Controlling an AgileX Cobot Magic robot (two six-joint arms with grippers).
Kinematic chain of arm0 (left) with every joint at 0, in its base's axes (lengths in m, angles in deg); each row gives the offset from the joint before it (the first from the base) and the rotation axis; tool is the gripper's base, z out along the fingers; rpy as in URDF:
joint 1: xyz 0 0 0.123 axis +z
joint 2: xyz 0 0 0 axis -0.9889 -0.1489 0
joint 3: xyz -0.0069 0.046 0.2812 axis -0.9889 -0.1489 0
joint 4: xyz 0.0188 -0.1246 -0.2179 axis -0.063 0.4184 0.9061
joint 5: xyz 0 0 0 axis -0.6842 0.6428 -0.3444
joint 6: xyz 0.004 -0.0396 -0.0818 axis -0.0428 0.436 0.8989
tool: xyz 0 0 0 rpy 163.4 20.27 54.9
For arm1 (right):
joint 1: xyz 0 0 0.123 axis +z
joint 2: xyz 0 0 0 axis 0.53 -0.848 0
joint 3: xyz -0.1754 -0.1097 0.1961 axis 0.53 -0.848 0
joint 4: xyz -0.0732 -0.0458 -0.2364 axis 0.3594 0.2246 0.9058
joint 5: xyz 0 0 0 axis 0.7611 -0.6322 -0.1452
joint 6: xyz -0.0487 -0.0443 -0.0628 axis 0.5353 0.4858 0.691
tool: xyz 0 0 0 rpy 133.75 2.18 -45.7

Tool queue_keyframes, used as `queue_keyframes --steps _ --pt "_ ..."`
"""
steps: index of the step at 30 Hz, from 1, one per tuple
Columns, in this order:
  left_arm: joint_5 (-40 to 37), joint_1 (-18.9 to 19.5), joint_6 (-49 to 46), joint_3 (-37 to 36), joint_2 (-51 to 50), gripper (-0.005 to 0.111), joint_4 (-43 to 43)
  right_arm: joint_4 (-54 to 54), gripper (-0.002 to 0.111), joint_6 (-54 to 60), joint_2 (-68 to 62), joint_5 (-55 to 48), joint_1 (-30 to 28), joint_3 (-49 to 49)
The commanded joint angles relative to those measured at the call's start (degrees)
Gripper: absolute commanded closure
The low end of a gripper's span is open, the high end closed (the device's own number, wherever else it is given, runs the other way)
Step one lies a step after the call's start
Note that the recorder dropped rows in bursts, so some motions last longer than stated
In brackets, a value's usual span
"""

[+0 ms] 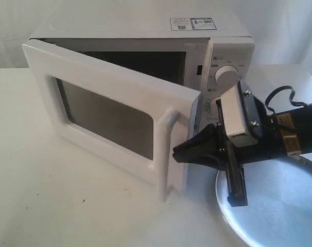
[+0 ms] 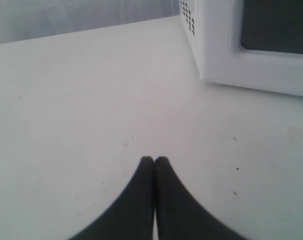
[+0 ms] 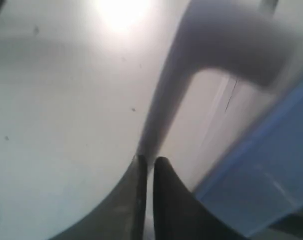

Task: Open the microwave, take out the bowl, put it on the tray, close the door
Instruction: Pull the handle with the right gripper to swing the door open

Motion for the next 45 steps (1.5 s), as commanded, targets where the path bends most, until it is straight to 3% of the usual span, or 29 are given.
queue_keyframes --steps 1,3,7,11,14,18,21,23,30,37,40,45 --pt "0.1 0.0 0.4 0.1 0.1 0.107 0.2 1.6 0.105 -10.6 8.1 2.0 -0.1 -2.2" --pt "0.1 0.0 0.4 0.1 0.1 0.107 0.2 1.7 0.097 -15.6 11.9 2.4 -0.1 -2.8" --pt "0.1 0.0 0.4 0.1 0.1 0.107 0.2 2.1 0.097 -21.8 19.1 9.5 -0.1 -2.9" --pt "0.1 0.0 0.4 0.1 0.1 0.107 0.2 2.1 0.108 -30.8 27.3 8.6 0.0 -2.9" --pt "0.1 0.0 0.4 0.1 0.1 0.107 0.2 2.1 0.108 -31.2 30.6 -5.4 0.0 -2.9" --pt "0.1 0.0 0.4 0.1 0.1 0.107 0.2 -12.6 0.108 -27.3 30.7 -32.8 0.0 -2.9" --pt "0.1 0.0 0.4 0.1 0.1 0.107 0.2 -18.9 0.108 -17.8 26.7 -39.5 0.0 -2.9" --pt "0.1 0.0 0.4 0.1 0.1 0.107 0.2 -18.9 0.108 -17.7 22.5 -36.0 0.0 -2.9" --pt "0.1 0.0 0.4 0.1 0.1 0.107 0.2 -18.0 0.108 -11.4 6.0 -6.4 0.0 -2.7" --pt "0.1 0.0 0.4 0.1 0.1 0.107 0.2 -9.7 0.108 -8.3 5.3 8.8 0.0 -2.7" --pt "0.1 0.0 0.4 0.1 0.1 0.107 0.2 -10.9 0.108 -8.3 5.7 6.4 0.0 -2.7" --pt "0.1 0.0 0.4 0.1 0.1 0.107 0.2 -17.5 0.108 -5.7 3.3 -7.2 3.5 -2.7"
